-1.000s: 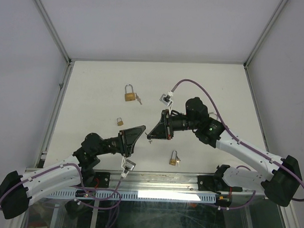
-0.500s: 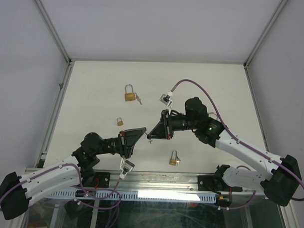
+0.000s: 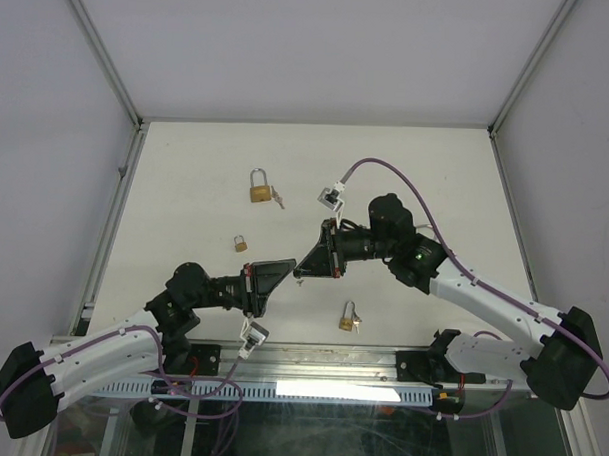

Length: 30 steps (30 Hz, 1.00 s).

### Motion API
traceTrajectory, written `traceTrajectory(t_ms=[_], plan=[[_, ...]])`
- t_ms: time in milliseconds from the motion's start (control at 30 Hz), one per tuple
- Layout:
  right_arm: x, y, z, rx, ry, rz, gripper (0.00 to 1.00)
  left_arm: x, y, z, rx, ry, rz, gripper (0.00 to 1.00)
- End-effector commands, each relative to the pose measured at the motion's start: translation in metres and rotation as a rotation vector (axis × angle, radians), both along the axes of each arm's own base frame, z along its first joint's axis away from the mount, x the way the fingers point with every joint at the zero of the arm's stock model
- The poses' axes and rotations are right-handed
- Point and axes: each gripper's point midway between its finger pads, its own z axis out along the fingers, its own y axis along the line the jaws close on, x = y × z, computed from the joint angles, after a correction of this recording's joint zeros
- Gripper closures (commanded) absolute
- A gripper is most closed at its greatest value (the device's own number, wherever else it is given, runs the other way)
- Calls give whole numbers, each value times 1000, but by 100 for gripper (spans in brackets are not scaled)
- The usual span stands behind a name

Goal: Unlock with the key
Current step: Pick up the key from the center of the board.

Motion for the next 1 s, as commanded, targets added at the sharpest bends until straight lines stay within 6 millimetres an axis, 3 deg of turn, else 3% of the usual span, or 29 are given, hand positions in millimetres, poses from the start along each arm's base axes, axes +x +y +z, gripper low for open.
traceTrajectory(t_ms=[0,367,533,667,767,867,967], plan=[[2,4,20,61,-40,13,100,-14,-2,26,-47,-49,-66,100],[2,6,15,55,-26,26,98,-10,1,13,38,46,-32,100],[3,5,14,49,-32,23,65,-5,2,6,85,118,-3,100],[12,-5,13,23,-72,-35,46,5,7,-2,142,239,58,100],[25,-20,9,-17,-148,-122,41,15,19,-26,262,470,156,100],[44,-37,1,-87,-255,-249,34,21,32,-51,335,888,298,100],[49,-46,8,-37,-375,-300,34,20,45,-86,436,1289,501,100]])
